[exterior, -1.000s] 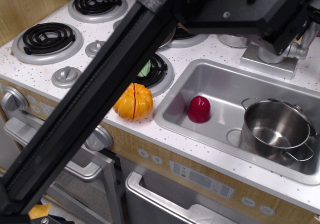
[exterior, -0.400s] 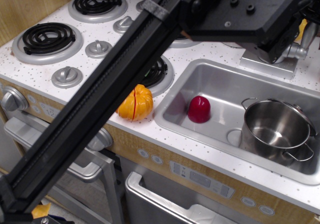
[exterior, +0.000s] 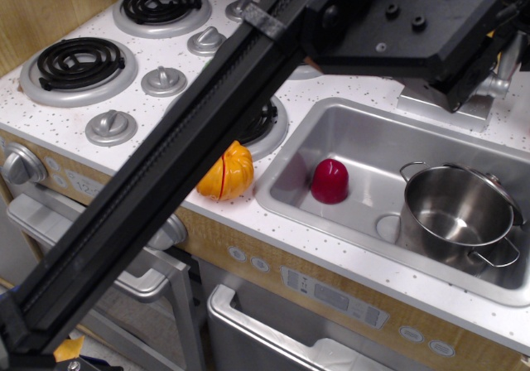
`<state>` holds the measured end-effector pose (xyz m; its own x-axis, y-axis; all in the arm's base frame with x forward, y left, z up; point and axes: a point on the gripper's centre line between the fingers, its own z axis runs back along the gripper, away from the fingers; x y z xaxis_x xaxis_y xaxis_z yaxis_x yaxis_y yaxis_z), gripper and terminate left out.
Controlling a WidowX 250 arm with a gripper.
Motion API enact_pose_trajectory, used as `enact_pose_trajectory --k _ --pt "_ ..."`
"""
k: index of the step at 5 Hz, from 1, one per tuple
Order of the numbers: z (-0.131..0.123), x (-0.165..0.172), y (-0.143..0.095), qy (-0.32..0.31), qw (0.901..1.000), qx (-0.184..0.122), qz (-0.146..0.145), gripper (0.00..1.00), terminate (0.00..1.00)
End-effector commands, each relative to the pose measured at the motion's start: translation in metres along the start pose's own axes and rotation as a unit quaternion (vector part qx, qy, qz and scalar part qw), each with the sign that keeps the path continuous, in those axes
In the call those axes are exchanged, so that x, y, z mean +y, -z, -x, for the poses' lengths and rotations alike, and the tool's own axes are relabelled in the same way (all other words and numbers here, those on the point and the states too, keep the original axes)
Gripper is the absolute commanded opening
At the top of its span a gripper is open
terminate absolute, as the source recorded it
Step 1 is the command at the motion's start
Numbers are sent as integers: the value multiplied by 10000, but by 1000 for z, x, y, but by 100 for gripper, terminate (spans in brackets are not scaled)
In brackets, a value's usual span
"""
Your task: Turn lever vertical to front
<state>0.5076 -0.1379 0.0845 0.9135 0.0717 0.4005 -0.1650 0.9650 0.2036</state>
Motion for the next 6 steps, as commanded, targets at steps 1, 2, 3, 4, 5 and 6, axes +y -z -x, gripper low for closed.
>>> enact_pose_trajectory --k 1,2,3,4,5,6 --pt "-7 2 -31 -259 9991 -348 24 0 0" --pt "3 -1 -33 -311 9991 -274 -27 0 0" --pt "12 -2 -28 -394 9991 -132 126 0 0" --pt "22 -8 -28 -521 9985 -85 106 0 0" --pt "30 -10 -27 -567 9982 21 196 0 0" --pt "39 -12 -23 -642 9973 99 343 0 0"
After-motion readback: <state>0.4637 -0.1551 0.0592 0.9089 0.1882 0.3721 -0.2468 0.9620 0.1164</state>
